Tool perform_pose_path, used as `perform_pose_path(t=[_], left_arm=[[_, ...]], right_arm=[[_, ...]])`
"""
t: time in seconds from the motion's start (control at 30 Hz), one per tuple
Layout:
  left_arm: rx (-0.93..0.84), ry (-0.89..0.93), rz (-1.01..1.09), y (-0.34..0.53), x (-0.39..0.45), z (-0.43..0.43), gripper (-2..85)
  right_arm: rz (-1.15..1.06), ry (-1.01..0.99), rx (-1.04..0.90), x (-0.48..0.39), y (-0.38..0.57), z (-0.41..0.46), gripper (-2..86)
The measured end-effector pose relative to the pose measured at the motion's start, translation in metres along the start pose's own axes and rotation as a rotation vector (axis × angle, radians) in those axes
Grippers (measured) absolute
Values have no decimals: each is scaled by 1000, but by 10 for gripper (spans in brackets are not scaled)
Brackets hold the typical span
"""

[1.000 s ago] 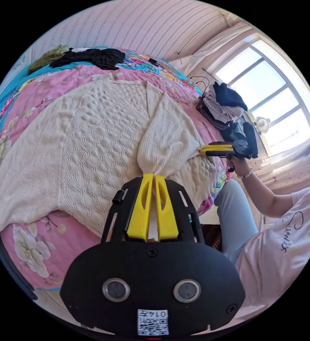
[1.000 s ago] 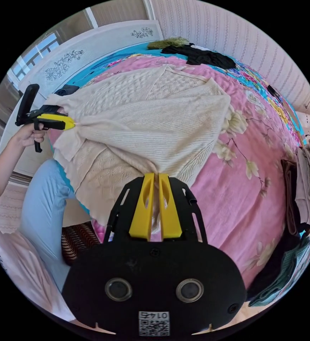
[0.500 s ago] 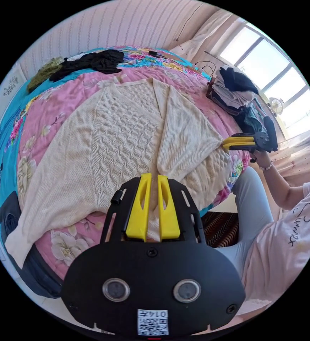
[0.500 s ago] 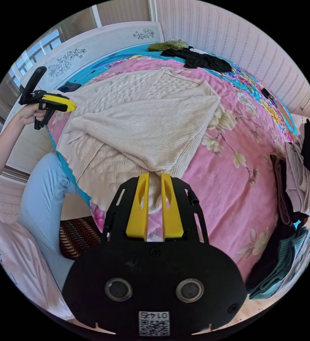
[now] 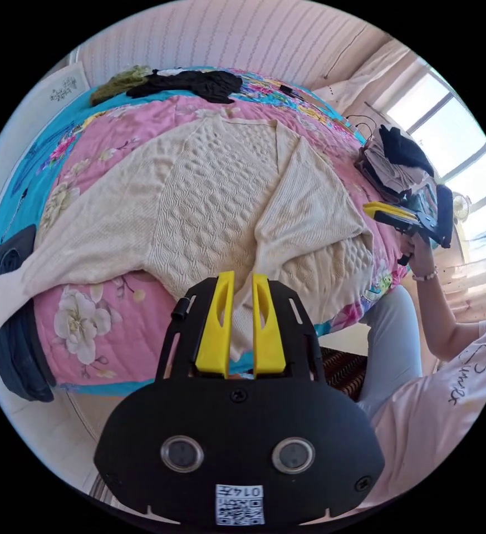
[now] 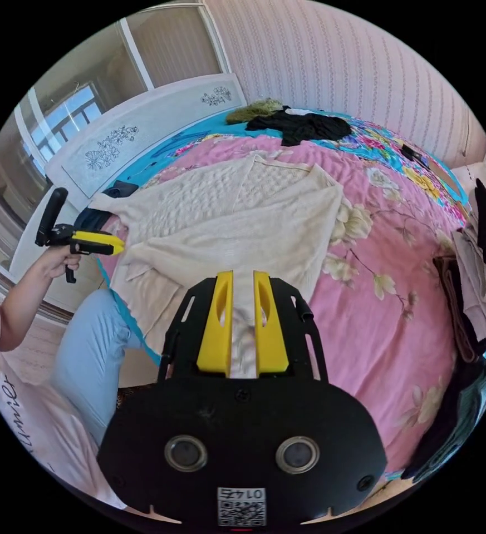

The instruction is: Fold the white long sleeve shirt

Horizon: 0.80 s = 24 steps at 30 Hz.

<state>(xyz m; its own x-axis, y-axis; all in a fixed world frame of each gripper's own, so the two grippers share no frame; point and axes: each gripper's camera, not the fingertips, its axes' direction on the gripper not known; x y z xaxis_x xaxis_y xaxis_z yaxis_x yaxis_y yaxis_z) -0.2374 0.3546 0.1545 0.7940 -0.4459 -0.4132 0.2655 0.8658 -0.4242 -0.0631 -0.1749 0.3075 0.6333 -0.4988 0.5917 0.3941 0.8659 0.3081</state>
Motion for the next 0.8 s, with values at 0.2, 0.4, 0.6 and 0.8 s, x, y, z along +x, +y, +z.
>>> perform_pose_path(t=[0.2, 0.4, 0.6, 0.8], left_arm=[[161, 9, -129, 56, 0, -9, 62], [139, -15, -164, 76, -3, 15, 53], [184, -37, -119, 95, -4, 9, 1], [248, 29, -170, 108, -28, -24, -9]], right_arm=[[-256, -99, -50, -81, -89, 67, 67], [-449, 22, -189, -145, -97, 154, -4], [-523, 136, -153, -178, -101, 155, -8], [-516, 185, -72, -197, -122, 148, -9]])
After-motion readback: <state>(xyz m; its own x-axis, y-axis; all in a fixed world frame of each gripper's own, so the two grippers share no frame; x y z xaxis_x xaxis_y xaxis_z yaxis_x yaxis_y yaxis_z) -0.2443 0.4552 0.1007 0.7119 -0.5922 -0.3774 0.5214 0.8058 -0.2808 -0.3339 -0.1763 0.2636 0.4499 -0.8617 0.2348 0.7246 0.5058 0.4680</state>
